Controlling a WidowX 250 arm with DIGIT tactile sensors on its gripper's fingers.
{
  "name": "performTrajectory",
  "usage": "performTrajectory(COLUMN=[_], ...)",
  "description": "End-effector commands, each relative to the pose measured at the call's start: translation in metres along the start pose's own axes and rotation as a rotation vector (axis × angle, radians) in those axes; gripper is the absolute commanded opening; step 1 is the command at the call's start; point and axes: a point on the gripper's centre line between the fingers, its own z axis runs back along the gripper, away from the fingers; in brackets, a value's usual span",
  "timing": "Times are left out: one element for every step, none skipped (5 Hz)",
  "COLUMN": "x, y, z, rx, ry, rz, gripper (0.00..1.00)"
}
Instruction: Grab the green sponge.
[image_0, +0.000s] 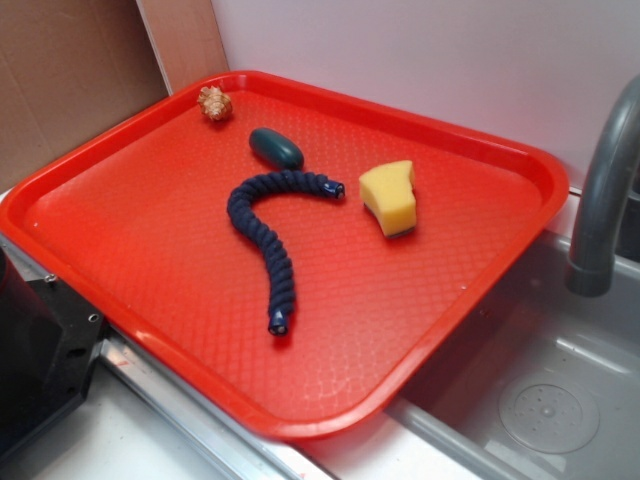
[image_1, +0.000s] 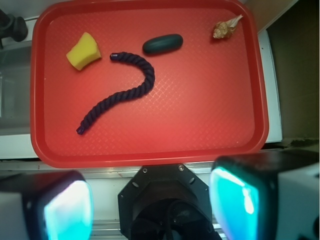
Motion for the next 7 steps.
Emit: performTrajectory(x=[0.0, 0.033, 0.066, 0.097, 0.128, 0.128, 0.128], y=[0.0, -0.035, -0.074, -0.073, -0.07, -0.07, -0.07], z=[0.0, -0.055, -0.097, -0.111, -0.15, -0.15, -0.15], rx=[0.0, 0.14, 0.1, 0.088, 0.024, 0.024, 0.024], ry=[0.0, 0.089, 0.073, 0.024, -0.086, -0.086, -0.086], rz=[0.0, 0.236, 0.409, 0.467, 0.436, 0.436, 0.436], gripper=[1.0, 1.0, 1.0, 1.0, 1.0, 1.0, 1.0])
